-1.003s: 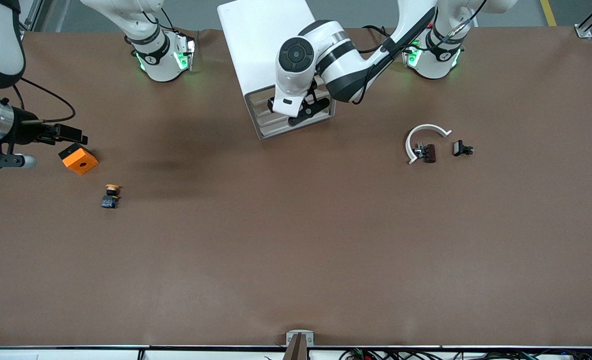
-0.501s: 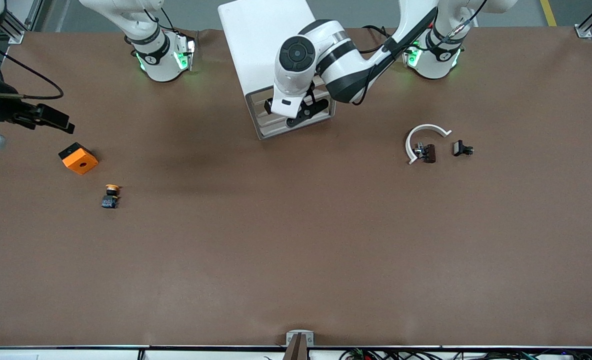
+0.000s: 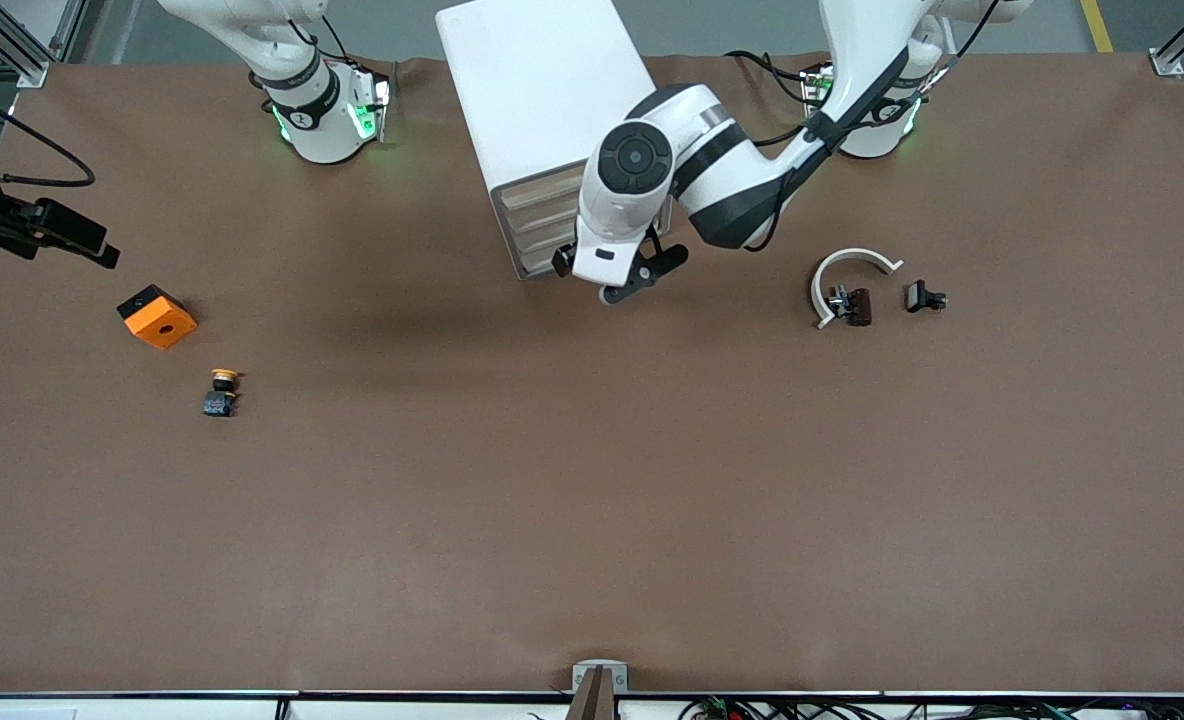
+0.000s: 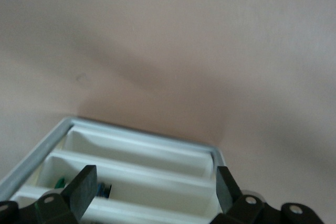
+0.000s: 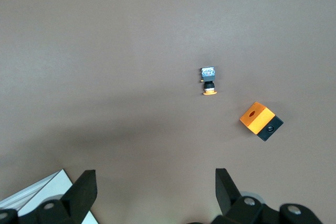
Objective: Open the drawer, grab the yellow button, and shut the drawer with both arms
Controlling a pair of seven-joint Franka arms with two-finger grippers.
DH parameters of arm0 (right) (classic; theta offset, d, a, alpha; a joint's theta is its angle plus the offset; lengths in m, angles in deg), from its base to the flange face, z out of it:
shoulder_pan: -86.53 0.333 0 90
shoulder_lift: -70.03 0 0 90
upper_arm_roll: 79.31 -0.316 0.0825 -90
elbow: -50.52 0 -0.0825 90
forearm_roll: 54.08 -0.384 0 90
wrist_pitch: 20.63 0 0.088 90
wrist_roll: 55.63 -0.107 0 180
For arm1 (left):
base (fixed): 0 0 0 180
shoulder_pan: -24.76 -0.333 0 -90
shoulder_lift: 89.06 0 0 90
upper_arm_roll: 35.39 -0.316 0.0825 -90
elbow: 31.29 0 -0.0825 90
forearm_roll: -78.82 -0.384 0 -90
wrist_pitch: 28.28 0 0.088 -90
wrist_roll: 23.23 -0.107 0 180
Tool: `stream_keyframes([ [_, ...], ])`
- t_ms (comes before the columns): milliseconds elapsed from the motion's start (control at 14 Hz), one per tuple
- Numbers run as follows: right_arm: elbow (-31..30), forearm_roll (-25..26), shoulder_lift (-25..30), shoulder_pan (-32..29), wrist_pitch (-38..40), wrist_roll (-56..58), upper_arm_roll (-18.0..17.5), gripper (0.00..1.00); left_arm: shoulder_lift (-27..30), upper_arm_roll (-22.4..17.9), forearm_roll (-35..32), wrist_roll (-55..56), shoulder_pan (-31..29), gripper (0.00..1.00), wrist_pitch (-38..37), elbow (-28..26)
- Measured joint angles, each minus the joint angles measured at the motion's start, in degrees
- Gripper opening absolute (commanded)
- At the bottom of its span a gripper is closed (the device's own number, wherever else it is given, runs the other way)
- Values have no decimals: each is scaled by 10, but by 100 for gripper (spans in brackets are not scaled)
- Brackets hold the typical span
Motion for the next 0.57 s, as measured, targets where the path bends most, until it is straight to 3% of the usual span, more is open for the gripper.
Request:
stream_keyframes([
  [287, 6, 9, -2, 1, 0, 0, -1, 100, 0, -15, -1, -56, -36, 100, 0, 6],
  [573, 13, 36, -1, 4, 12, 0, -3, 100, 1, -17, -2, -152, -113, 100, -29, 8],
])
